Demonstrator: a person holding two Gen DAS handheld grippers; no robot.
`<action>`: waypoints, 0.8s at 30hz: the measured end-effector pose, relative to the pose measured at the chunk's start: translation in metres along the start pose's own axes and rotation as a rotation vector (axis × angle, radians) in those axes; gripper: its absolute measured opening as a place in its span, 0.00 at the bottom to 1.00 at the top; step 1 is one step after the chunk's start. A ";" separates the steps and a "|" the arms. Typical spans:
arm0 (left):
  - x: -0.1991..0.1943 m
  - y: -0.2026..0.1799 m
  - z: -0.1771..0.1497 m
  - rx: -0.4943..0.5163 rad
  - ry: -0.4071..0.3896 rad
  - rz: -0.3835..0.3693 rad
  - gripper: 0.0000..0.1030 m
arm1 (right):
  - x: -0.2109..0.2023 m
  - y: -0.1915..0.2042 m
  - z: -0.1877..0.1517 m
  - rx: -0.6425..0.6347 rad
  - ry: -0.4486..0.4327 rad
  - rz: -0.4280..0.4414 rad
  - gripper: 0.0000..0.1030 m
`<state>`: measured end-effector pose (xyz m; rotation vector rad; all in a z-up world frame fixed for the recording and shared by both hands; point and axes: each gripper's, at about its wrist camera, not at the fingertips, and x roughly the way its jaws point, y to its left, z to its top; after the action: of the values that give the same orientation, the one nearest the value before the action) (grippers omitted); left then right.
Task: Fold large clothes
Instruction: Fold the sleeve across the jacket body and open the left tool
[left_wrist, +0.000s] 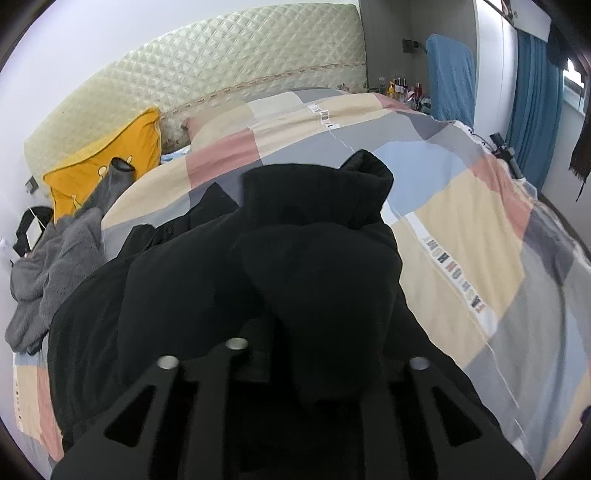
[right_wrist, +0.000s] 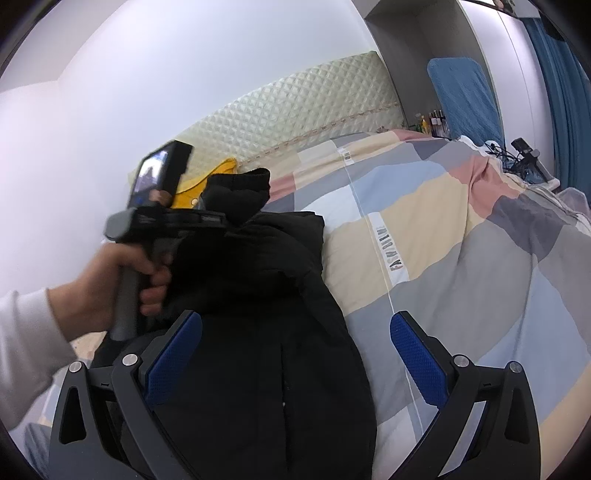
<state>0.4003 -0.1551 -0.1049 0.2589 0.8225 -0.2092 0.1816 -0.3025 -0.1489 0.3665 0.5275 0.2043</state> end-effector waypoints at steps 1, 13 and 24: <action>-0.004 0.002 0.000 -0.006 -0.005 -0.001 0.40 | -0.002 0.002 0.000 -0.008 -0.003 -0.004 1.00; -0.077 0.080 -0.037 -0.103 -0.125 0.005 0.92 | 0.002 0.028 -0.003 -0.100 0.005 -0.011 1.00; -0.055 0.199 -0.136 -0.297 -0.049 0.111 1.00 | 0.040 0.054 0.030 -0.149 0.044 0.075 1.00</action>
<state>0.3258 0.0802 -0.1239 0.0192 0.7766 0.0120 0.2262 -0.2500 -0.1221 0.2377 0.5384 0.3230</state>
